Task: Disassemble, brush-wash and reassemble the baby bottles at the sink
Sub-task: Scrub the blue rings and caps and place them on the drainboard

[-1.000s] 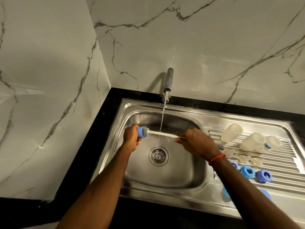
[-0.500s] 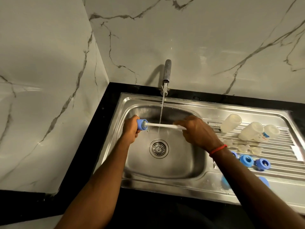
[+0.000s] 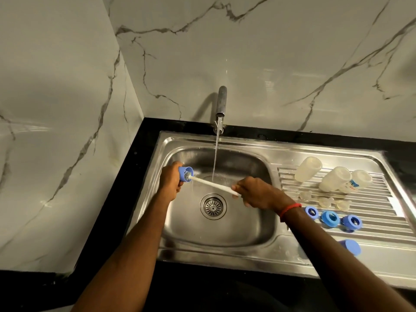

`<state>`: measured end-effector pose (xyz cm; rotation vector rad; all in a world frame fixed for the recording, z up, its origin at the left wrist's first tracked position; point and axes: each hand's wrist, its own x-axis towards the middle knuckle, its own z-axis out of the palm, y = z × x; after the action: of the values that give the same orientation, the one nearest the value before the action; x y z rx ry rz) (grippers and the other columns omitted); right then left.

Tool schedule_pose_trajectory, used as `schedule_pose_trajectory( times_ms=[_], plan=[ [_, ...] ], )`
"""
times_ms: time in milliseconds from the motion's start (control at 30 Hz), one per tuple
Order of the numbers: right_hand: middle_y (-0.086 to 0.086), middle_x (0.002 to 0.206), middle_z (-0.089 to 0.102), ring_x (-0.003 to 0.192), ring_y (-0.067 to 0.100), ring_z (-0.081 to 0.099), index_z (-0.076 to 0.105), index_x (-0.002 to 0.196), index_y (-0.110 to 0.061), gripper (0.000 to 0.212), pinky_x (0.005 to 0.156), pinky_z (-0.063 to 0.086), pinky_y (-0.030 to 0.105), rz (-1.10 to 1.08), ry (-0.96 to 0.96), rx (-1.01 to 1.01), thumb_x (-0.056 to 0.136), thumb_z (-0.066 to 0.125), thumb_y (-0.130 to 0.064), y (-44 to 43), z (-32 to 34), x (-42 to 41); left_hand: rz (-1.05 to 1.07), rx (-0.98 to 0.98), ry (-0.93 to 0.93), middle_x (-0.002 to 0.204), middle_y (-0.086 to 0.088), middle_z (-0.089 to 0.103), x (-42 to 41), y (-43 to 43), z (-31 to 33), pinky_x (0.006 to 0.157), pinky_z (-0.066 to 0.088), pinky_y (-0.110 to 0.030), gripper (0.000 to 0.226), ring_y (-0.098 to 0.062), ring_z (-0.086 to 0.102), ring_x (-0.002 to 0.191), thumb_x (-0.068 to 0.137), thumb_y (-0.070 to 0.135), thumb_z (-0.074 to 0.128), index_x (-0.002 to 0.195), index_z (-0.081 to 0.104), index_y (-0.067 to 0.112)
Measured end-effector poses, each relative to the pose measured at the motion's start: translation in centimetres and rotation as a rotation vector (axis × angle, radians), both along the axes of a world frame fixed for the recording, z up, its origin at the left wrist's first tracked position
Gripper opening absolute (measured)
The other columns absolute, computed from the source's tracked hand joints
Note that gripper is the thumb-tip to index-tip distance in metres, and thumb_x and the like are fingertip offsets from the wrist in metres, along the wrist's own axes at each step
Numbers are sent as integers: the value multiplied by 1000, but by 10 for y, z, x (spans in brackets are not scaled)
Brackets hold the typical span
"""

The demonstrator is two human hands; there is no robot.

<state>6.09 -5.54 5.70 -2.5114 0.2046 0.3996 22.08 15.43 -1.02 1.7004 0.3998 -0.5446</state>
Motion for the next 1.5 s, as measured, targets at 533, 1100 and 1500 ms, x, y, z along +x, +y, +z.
schedule_pose_trajectory(
  times_ms=[533,1100,1500],
  plan=[
    [8,81,67,70,24,63,65,98,-13,38,61,45,34,172,-205,-250,104,43,-43,7,-6,-18,32,93,-114,61,-11,52,10,-4,-3,39,28,-20,21,-16,42,38,87,19,60,70,57,7],
    [3,100,76,88,23,71,67,124,-28,51,76,59,41,137,-391,-330,95,40,-60,-29,-12,-16,168,114,-102,80,-21,66,-9,7,-18,53,40,-30,33,-32,60,64,91,31,51,73,61,7],
    [-11,65,58,58,6,54,70,99,-27,12,56,39,15,-168,-405,21,97,62,-35,-29,-29,-35,367,-846,241,112,-23,68,-14,1,8,74,63,-38,40,-36,72,100,92,18,71,123,59,-5]
  ],
)
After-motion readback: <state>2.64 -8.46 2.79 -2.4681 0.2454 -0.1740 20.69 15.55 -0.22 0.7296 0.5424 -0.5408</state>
